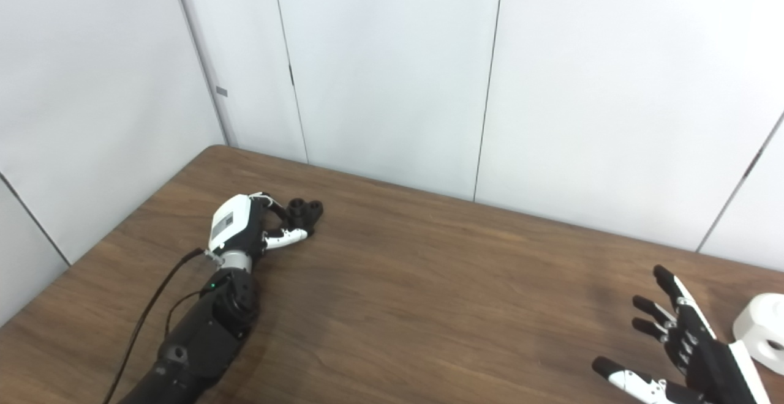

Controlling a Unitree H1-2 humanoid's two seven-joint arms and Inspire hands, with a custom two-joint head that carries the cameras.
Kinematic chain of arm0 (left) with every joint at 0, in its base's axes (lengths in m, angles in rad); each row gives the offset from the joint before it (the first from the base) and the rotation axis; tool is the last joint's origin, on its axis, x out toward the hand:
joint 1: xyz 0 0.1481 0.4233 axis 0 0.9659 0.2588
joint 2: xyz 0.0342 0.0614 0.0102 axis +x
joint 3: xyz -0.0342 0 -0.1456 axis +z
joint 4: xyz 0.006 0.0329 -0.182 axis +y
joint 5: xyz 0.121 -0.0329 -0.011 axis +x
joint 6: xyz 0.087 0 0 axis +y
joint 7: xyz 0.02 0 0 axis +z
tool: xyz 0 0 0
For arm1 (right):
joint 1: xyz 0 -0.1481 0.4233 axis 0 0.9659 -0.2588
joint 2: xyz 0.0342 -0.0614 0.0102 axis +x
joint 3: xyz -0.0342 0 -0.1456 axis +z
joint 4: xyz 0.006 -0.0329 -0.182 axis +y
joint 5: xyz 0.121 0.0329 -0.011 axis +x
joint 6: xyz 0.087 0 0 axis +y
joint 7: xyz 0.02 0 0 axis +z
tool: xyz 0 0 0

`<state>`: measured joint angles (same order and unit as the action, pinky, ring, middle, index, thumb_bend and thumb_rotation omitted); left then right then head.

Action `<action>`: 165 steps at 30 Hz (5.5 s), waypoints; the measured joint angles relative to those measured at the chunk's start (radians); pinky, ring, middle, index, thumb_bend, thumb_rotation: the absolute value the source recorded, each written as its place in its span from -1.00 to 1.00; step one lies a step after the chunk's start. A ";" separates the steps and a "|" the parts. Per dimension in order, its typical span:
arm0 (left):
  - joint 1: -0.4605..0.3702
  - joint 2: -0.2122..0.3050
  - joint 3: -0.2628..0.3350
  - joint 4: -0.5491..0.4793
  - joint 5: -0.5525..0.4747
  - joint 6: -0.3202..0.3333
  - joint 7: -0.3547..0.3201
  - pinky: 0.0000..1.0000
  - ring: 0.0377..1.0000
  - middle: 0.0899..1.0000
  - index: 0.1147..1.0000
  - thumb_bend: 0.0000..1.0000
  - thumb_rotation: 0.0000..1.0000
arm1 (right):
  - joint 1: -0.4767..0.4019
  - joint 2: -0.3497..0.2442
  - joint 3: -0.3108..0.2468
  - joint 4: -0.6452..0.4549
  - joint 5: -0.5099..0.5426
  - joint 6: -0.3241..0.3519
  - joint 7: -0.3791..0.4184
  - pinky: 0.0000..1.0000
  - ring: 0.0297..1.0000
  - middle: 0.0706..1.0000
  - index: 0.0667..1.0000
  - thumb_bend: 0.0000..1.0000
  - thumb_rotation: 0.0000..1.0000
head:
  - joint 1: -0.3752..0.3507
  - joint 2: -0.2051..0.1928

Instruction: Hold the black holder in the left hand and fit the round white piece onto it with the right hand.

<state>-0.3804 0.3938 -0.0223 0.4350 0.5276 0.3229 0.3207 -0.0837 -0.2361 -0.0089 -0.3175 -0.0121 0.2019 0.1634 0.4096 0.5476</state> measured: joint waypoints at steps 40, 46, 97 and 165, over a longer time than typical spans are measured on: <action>0.080 -0.023 -0.435 -0.317 -0.035 -0.574 -0.437 0.73 0.87 0.73 -0.17 0.05 -0.88 | -0.008 0.050 0.020 0.092 -0.092 -0.077 -0.030 0.39 0.57 0.81 0.74 0.46 -0.91 | -0.282 0.052; 0.074 -0.038 -0.461 -0.293 0.000 -0.628 -0.451 0.78 0.87 0.73 -0.17 0.05 -0.89 | -0.016 0.057 0.023 0.106 -0.092 -0.095 -0.030 0.39 0.59 0.82 0.75 0.47 -0.81 | -0.311 0.066; -0.052 -0.029 -0.540 -0.015 0.201 -0.810 -0.175 0.76 0.81 0.68 -0.17 0.05 -0.89 | -0.354 -0.547 -0.072 0.102 -0.680 0.166 0.224 0.64 1.00 1.00 0.83 0.82 -0.15 | -0.936 -0.150; -0.022 0.012 -0.541 -0.084 0.203 -0.795 -0.186 0.68 0.72 0.62 -0.16 0.05 -0.89 | -0.371 -0.435 0.131 0.401 -0.633 0.249 0.160 0.63 0.90 0.96 0.83 0.75 -0.16 | -0.896 -0.094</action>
<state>-0.4028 0.4059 -0.5636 0.3505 0.7310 -0.4717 0.1344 -0.4546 -0.6707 0.1221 0.0831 -0.6448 0.4507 0.3235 -0.4863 0.4541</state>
